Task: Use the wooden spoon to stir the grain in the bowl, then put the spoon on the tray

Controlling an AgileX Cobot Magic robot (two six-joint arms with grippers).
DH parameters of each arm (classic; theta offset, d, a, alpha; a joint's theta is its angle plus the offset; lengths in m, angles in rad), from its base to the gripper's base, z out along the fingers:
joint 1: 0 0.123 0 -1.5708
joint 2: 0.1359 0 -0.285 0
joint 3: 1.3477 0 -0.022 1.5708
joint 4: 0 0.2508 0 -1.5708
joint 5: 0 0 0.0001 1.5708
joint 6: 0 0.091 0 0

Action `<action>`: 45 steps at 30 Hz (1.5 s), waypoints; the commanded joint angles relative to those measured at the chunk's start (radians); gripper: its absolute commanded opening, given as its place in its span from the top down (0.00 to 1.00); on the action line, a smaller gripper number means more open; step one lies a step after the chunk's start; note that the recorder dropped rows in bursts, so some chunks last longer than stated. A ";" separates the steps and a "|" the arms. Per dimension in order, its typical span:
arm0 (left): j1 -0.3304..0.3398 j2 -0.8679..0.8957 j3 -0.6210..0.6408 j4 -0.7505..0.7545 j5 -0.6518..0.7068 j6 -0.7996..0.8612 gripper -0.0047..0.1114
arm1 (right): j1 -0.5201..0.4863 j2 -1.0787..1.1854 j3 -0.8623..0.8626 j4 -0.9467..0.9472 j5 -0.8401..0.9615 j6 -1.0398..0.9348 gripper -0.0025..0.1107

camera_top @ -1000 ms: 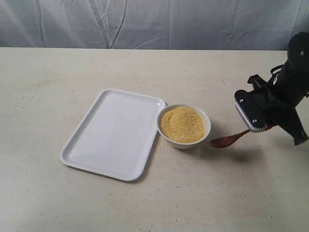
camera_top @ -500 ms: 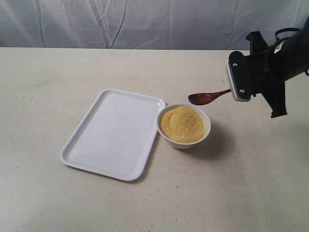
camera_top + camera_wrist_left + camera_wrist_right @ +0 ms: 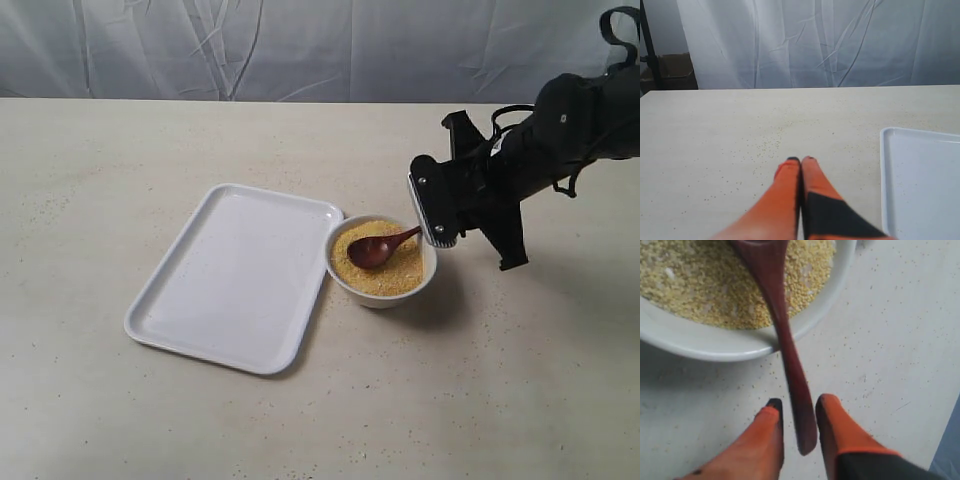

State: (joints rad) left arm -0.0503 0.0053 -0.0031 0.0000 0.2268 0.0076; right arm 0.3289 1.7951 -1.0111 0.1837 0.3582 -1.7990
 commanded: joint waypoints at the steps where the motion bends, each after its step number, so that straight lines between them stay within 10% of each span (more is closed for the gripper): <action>1: -0.001 -0.005 0.003 0.000 -0.010 0.000 0.96 | 0.000 0.004 0.000 0.001 0.003 -0.005 0.71; 9: -0.001 -0.005 0.003 0.000 -0.010 0.000 0.96 | 0.000 -0.112 0.000 0.009 0.002 0.090 0.66; 15: -0.001 -0.005 0.003 0.000 -0.010 0.000 0.96 | -0.004 -0.264 0.000 0.157 -0.029 0.756 0.67; 21: -0.001 -0.005 0.003 0.000 -0.010 0.000 0.96 | -0.170 -0.285 -0.010 0.321 0.069 1.271 0.98; 24: -0.001 -0.005 0.003 0.000 -0.010 0.000 0.96 | -0.357 -0.264 -0.010 0.665 0.210 1.204 0.98; 29: -0.001 -0.005 0.003 0.000 -0.010 0.000 0.96 | -0.549 -0.237 0.263 1.561 0.609 0.533 0.99; 34: -0.001 -0.005 0.003 0.000 -0.010 0.000 0.96 | -0.537 -0.193 0.435 1.561 0.406 0.558 0.98; 40: -0.001 -0.005 0.003 0.000 -0.010 0.000 0.96 | -0.535 -0.071 0.340 1.546 0.770 0.513 0.99; 45: -0.001 -0.005 0.003 0.000 -0.010 0.000 0.96 | -0.290 -0.049 -0.025 0.707 0.863 0.930 0.99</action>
State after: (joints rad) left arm -0.0503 0.0053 -0.0031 0.0000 0.2268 0.0076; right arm -0.0614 1.7490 -0.9307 1.2352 1.1888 -1.1156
